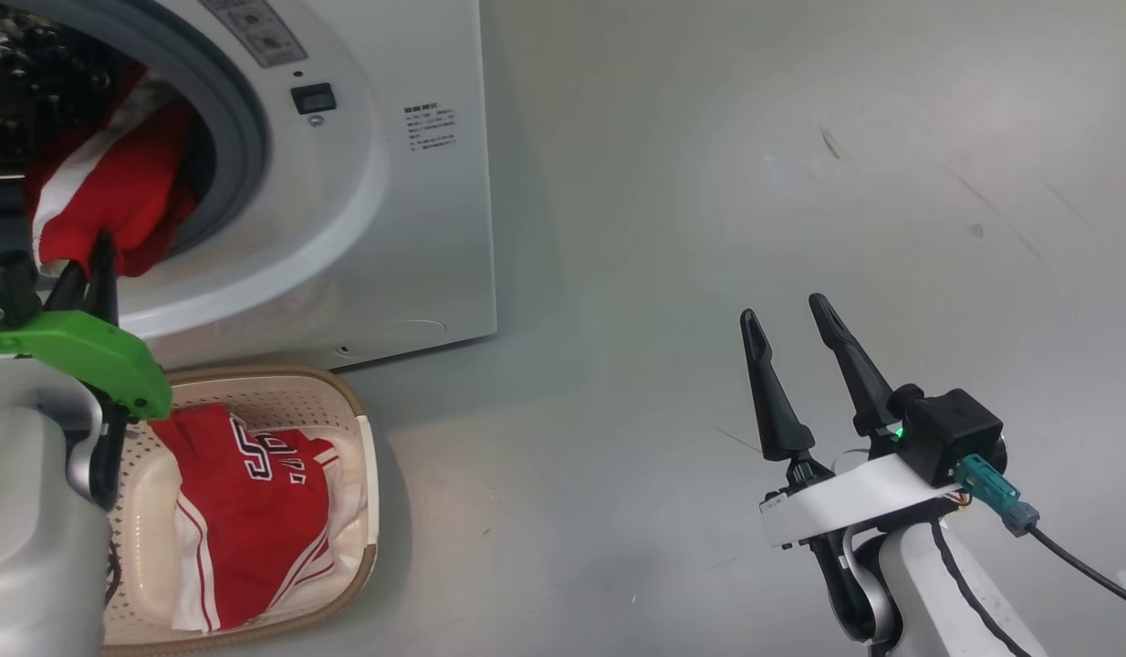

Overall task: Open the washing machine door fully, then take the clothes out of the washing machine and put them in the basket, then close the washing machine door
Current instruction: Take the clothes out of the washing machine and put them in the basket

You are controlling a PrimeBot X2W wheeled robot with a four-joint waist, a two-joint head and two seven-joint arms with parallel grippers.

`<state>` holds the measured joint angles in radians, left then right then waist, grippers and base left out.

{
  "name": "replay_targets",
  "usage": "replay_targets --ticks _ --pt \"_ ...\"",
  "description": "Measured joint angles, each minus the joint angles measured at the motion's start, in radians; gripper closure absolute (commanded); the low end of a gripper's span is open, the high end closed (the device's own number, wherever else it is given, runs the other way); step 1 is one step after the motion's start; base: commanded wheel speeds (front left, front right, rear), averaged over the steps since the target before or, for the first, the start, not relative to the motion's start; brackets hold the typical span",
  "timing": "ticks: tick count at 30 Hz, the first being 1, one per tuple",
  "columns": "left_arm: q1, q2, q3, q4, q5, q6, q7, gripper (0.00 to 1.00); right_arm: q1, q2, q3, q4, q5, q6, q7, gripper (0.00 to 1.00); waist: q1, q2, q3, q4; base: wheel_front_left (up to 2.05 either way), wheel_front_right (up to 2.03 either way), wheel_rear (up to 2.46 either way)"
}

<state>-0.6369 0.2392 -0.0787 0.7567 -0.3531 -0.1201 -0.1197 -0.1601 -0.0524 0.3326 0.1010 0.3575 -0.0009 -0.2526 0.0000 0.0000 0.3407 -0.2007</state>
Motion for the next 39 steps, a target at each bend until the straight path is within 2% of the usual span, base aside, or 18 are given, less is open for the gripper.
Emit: replay_targets --ticks 8,10,16,28,39 --pt "0.076 -0.014 -0.024 -0.043 0.006 -0.001 -0.128 1.00 0.038 0.000 -0.021 0.021 0.001 0.009 0.000 0.00 0.0000 0.0000 -0.091 0.063 0.00 0.00 0.00" --pt "0.127 -0.017 -0.049 -0.094 0.025 -0.001 -0.130 1.00 0.067 -0.001 -0.030 0.033 0.002 0.017 0.000 0.00 0.0000 0.0000 -0.154 0.100 0.00 0.00 0.00" --pt "0.185 -0.018 -0.049 -0.186 0.031 -0.001 -0.132 1.00 0.096 0.000 -0.034 0.042 0.003 0.021 0.000 0.00 0.0000 0.0000 -0.222 0.134 0.00 0.00 0.00" --pt "0.247 -0.018 0.023 -0.479 0.053 -0.001 -0.132 1.00 0.133 0.000 -0.033 0.044 0.009 0.029 0.000 0.00 0.0000 0.0000 -0.296 0.167 0.00 0.00 0.00" --pt "0.301 -0.029 0.046 -0.623 0.072 -0.001 -0.132 1.00 0.146 0.000 -0.034 0.039 0.009 0.035 0.000 0.00 0.0000 0.0000 -0.306 0.167 0.00 0.00 0.00"
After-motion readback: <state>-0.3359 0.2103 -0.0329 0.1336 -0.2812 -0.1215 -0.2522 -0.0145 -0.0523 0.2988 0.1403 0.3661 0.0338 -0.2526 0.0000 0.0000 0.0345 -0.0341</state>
